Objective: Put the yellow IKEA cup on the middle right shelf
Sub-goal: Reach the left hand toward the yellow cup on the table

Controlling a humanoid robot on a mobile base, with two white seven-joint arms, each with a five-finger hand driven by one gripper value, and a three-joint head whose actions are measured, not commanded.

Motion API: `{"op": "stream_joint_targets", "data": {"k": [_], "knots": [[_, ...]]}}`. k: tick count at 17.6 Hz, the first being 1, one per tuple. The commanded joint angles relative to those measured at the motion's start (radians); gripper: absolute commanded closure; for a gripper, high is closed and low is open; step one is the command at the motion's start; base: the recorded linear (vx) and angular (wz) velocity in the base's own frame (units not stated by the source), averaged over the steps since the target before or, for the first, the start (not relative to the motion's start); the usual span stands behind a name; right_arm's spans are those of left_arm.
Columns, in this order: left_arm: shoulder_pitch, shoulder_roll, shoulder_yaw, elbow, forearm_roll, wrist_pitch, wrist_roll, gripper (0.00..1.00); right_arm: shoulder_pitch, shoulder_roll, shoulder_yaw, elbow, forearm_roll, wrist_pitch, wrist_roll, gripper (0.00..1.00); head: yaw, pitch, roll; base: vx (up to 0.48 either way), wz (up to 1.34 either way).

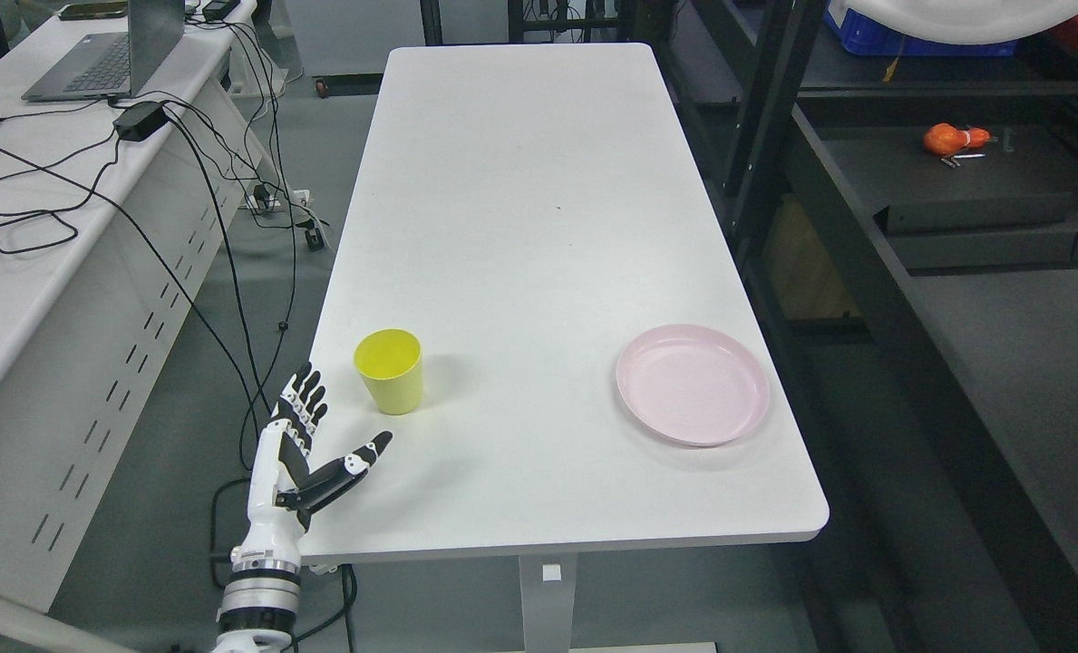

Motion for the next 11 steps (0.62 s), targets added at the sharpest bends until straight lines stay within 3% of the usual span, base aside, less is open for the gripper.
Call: {"op": "stream_joint_targets", "data": {"k": [1, 11], "knots": [[-0.006, 0.018, 0.005, 0.004, 0.000, 0.002, 0.001, 0.01, 0.014, -0.017, 0.017, 0.000, -0.025, 0.001, -0.001, 0.01, 0.0000, 0.000, 0.000, 0.105, 0.00], [-0.155, 0.018, -0.015, 0.199, 0.087, 0.004, -0.001, 0.01, 0.014, -0.017, 0.017, 0.000, -0.025, 0.001, -0.001, 0.01, 0.0000, 0.000, 0.000, 0.023, 0.01]]}}
